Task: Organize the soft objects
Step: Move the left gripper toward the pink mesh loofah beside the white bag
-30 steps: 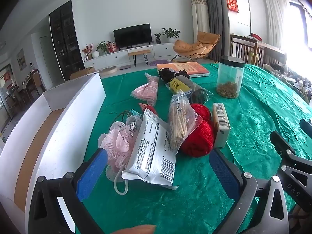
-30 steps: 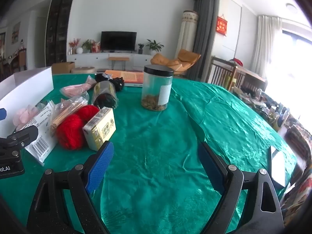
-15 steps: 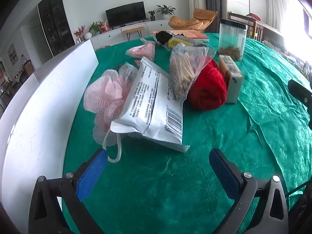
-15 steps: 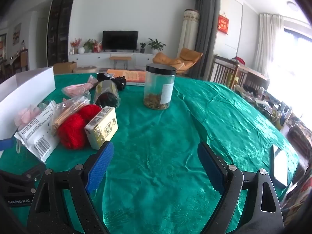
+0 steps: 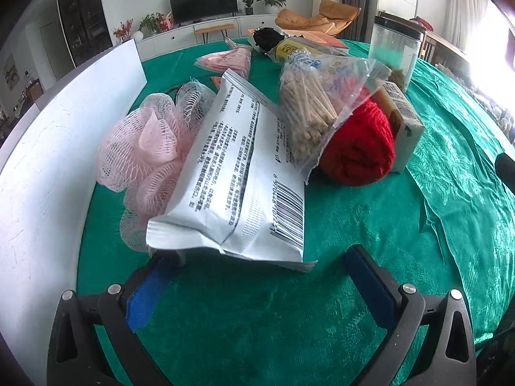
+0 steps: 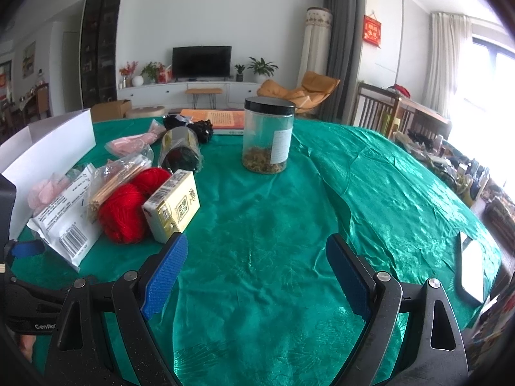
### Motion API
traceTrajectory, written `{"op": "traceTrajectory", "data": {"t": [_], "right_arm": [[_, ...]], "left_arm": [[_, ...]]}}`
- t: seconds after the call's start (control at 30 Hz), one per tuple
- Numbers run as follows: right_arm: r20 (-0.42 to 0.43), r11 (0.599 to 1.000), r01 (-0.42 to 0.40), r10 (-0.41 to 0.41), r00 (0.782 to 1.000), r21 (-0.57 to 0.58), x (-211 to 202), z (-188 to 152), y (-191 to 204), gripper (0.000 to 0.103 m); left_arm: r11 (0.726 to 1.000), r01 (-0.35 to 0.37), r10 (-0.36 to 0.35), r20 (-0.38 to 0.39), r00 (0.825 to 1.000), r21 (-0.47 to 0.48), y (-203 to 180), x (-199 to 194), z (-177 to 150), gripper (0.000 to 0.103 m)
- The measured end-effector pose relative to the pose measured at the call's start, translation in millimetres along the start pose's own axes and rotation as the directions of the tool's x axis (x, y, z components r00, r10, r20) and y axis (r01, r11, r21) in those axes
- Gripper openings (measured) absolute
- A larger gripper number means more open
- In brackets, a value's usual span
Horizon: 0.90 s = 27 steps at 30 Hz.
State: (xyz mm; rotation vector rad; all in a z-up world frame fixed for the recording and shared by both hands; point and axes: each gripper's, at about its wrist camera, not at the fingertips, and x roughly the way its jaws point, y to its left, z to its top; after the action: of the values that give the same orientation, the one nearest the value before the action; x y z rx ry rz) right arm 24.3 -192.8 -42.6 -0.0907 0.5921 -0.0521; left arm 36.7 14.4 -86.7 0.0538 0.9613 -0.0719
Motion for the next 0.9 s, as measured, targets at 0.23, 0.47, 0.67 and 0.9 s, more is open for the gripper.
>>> {"op": "traceTrajectory", "data": {"t": [0.23, 0.47, 0.67, 0.9], "right_arm": [[-0.036, 1.0, -0.015, 0.015, 0.999, 0.015, 6.6, -1.4, -2.4, 0.09], [-0.069, 0.999, -0.031, 0.034, 0.997, 0.038, 13.0, -3.3, -6.4, 0.09], [-0.096, 0.998, -0.04, 0.044, 0.994, 0.043, 17.9, -4.9, -6.1, 0.09], [-0.132, 0.998, -0.046, 0.05, 0.99, 0.037, 25.3, -6.8, -4.7, 0.09]], "left_arm": [[0.999, 0.006, -0.005, 0.009, 1.0, -0.034, 8.1, 19.1, 27.5, 0.103], [0.999, 0.003, -0.002, 0.015, 1.0, -0.039, 10.7, 22.7, 33.1, 0.103], [0.999, 0.003, -0.002, 0.015, 1.0, -0.038, 10.3, 22.3, 33.0, 0.103], [0.999, 0.002, -0.001, 0.015, 1.0, -0.037, 9.9, 22.0, 32.9, 0.103]]}}
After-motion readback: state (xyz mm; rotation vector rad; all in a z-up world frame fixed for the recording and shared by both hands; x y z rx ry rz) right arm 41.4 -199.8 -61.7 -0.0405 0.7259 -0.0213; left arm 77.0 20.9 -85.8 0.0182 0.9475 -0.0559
